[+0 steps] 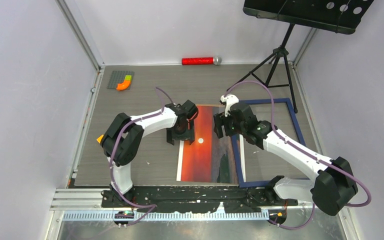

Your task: Take the photo out of the frame

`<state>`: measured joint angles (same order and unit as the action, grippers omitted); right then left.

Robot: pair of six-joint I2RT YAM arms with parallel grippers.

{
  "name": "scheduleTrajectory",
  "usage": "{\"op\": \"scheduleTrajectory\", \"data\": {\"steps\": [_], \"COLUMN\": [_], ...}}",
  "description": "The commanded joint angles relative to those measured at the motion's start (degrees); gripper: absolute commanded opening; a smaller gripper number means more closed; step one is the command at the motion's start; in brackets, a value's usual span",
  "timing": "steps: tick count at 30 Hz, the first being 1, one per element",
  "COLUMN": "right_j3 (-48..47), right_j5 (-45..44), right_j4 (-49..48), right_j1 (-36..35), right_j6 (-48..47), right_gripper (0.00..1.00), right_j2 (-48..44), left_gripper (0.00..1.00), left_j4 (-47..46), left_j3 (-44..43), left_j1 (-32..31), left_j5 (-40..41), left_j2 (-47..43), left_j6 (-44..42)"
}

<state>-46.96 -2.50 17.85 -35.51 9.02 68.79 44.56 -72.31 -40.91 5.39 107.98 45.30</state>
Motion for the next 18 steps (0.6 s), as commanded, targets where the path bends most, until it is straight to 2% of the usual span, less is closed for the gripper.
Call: {"op": "scheduleTrajectory", "data": {"steps": [1,5,8,12,13,18], "right_j3": [1.27,1.85,2.20,2.35,2.42,2.48], "right_j5": [-0.32,-0.98,-1.07,-0.89,-0.78,0.73], "right_j4": [-2.21,-2.34,-2.34,-2.41,-2.67,-3.81], "right_j1": [0.53,1.27,1.80,2.16,2.22,2.33], "right_j6": [-1.30,-1.77,-2.09,-2.44,-2.48,-2.64], "right_gripper": [0.76,0.76,0.76,0.76,0.76,0.76], "right_j2": [-1.39,-2.32,-2.67,-2.26,-2.13,-0.94], "left_gripper": [0.72,0.56,0.35,0.13,0.02,0.00], "left_j4": [-1.46,-0.79,-1.04,-1.34,-1.44,1.00], "left_j3": [0.31,1.32,3.76,6.57,7.16,6.91], "left_j1": [-1.40,-1.40,-1.09,0.03,0.50,1.66], "left_j5": [-0.37,-0.95,0.29,1.17,1.28,4.07], "left_j2": [3.75,6.22,5.91,5.13,4.74,1.15], "left_j6": [2.09,2.87,3.92,4.51,4.55,4.27]}}
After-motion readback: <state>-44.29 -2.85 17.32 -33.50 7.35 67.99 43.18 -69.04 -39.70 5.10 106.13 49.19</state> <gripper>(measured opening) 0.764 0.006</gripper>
